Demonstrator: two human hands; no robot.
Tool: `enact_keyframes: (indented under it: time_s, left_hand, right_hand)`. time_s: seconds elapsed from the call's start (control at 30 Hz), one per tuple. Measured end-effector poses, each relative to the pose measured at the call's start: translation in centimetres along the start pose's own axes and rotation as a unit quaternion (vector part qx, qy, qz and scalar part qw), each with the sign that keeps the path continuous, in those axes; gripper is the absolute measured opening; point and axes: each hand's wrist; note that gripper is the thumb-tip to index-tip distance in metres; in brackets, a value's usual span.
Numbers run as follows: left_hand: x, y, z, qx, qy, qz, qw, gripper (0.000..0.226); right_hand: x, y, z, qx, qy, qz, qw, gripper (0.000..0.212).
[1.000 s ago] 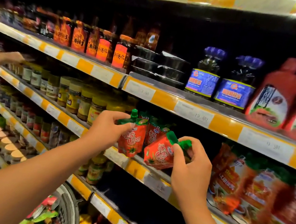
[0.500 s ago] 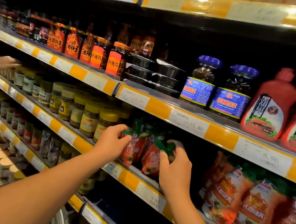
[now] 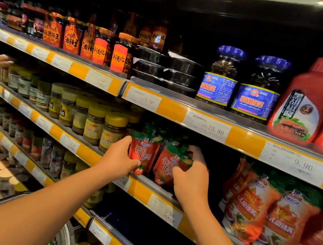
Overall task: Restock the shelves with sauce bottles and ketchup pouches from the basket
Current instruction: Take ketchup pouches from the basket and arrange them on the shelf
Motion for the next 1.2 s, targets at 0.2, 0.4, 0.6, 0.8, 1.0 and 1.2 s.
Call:
enact_keyframes:
  time_s: [0.2,0.4,0.6,0.8,1.0,1.2]
  left_hand:
    - [0.2,0.2,-0.5,0.005,0.007,-0.031,0.999,0.043]
    - [0.0,0.2,-0.8,0.007,0.003,-0.023,1.0,0.046]
    - [-1.0,-0.3,-0.6,0.047,-0.001,-0.01,0.999,0.04]
    - [-1.5,-0.7,-0.4,0.067,-0.02,-0.007,0.998,0.043]
    - [-1.2,-0.9,-0.9,0.075,0.015,0.002,0.997,0.032]
    - [-0.2,-1.6,-0.9,0.114,0.045,-0.067,0.99,0.024]
  right_hand:
    - [1.0,-0.5,-0.2,0.016,0.005,0.001,1.0,0.058]
    - [2.5,-1.4,-0.2,-0.036,-0.073,0.071,0.994,0.069]
    - [4.2,-1.9,-0.6,-0.1,-0.125,0.116,0.98,0.025]
    - [4.7,-2.1,-0.9,-0.089,-0.107,0.119,0.983,0.036]
    - [5.8,-2.6,-1.6,-0.098,-0.096,0.086,0.987,0.047]
    - [6.6,-3.6,-2.3,-0.145,-0.107,0.161,0.97,0.049]
Point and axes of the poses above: each hand's wrist, its own z-axis away from the middle knuckle, its own y-axis out of the back of the hand, x = y × z, and after that the axes turned 10 degrees about y, right-handed
